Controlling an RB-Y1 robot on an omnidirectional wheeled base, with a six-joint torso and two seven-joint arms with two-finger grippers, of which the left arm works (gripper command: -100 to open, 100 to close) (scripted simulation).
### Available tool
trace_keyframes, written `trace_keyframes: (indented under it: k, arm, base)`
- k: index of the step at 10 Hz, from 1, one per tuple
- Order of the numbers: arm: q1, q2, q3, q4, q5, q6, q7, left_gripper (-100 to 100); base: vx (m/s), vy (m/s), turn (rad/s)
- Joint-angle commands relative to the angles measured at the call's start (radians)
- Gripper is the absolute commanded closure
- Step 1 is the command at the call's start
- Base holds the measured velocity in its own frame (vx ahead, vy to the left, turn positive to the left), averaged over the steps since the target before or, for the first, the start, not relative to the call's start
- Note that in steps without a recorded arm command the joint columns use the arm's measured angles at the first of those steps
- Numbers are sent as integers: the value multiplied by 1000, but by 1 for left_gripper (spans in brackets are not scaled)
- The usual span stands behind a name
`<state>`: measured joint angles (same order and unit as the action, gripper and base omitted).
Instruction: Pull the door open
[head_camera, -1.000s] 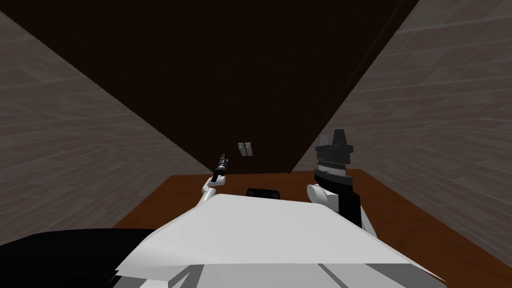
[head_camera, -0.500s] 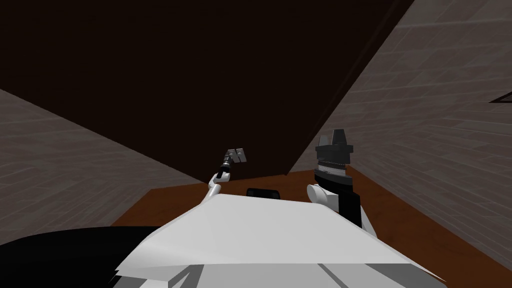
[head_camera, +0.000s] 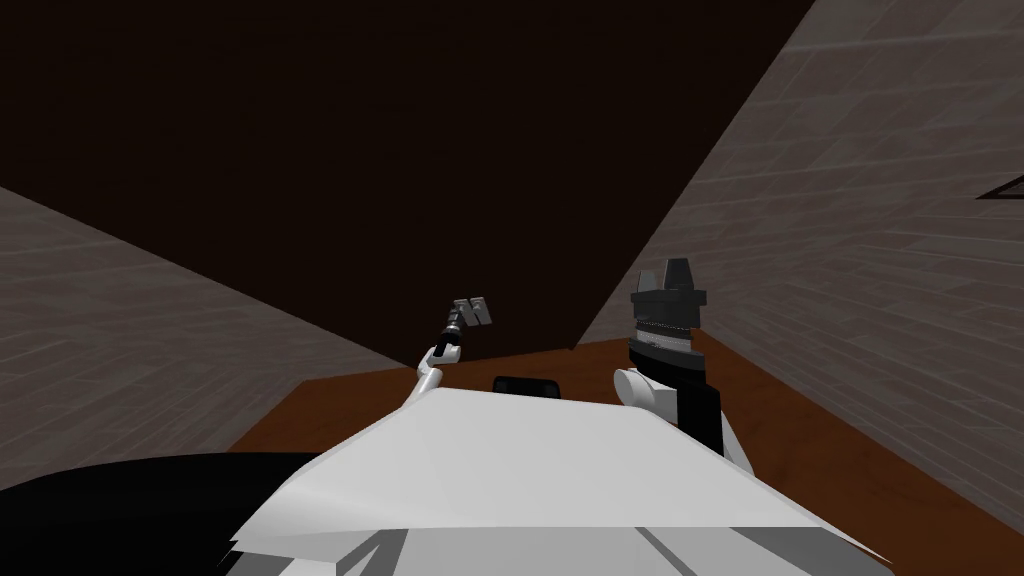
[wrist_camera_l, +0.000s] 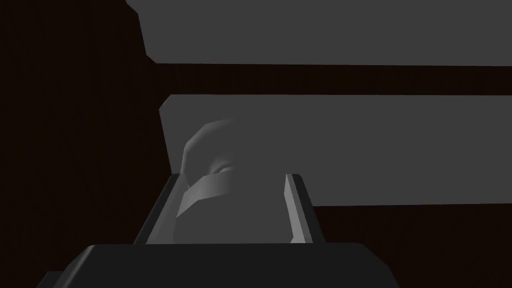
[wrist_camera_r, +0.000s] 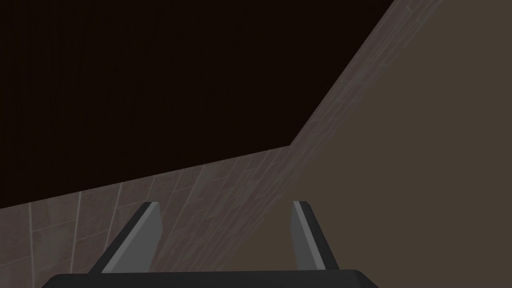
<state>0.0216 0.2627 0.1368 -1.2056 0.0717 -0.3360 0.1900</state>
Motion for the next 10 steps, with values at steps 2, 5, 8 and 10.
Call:
trace_keyframes:
  k: [2,5,8,10]
  arm:
    - [1,3,4,0,1,0,0,100]
    - [32,30,32,5,7,3,6,-100]
    - [45,31,20,-12,7,3,13,-100]
    - [46,24,-4,-32,4,2,19,-100]
  base:
    - [0,0,0]
    - [-177,83,151]
    - [-204,-28,10]
    - [-187,-104,-51]
